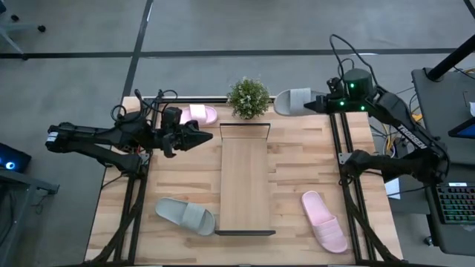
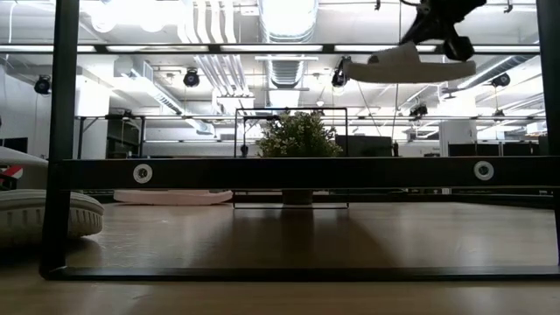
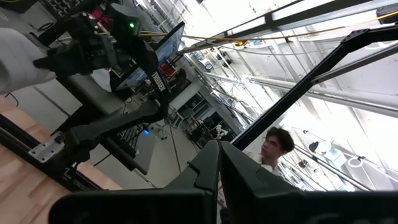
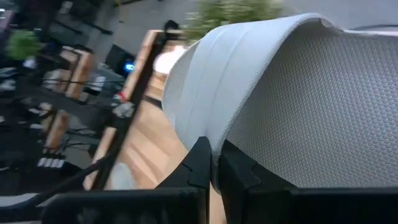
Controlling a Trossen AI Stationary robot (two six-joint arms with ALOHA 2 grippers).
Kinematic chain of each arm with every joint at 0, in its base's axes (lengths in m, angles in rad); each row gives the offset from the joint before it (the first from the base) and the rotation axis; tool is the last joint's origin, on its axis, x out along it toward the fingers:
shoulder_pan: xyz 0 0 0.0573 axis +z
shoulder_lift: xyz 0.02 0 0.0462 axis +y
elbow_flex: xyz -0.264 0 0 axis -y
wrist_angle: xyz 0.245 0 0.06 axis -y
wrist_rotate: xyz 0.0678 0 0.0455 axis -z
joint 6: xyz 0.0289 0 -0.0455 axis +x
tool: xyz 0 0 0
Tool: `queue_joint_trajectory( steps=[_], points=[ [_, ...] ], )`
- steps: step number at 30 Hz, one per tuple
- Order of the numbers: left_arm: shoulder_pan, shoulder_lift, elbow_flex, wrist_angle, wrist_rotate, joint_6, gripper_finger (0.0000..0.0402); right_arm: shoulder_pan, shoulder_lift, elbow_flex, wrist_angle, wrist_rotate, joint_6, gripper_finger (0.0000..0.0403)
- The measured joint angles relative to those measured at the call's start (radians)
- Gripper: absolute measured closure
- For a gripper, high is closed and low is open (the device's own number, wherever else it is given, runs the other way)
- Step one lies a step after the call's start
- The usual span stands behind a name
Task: Pick and place slides into the shelf
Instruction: Put the top gray slide on the shelf
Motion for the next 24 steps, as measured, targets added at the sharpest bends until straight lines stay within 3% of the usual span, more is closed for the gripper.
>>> queue_joint_trajectory(
  steps=[10, 24],
  points=[
    [0.0, -0.001, 0.0, 0.0, 0.0, 0.0, 0.0402, 0.248, 0.006, -0.182, 0.416, 0.104, 0.239, 0.0394],
    [0.0, 0.0, 0.0, 0.001, -0.001, 0.0, 0.0402, 0.454, 0.07, -0.299, 0.626, 0.231, 0.358, 0.0394]
  ],
)
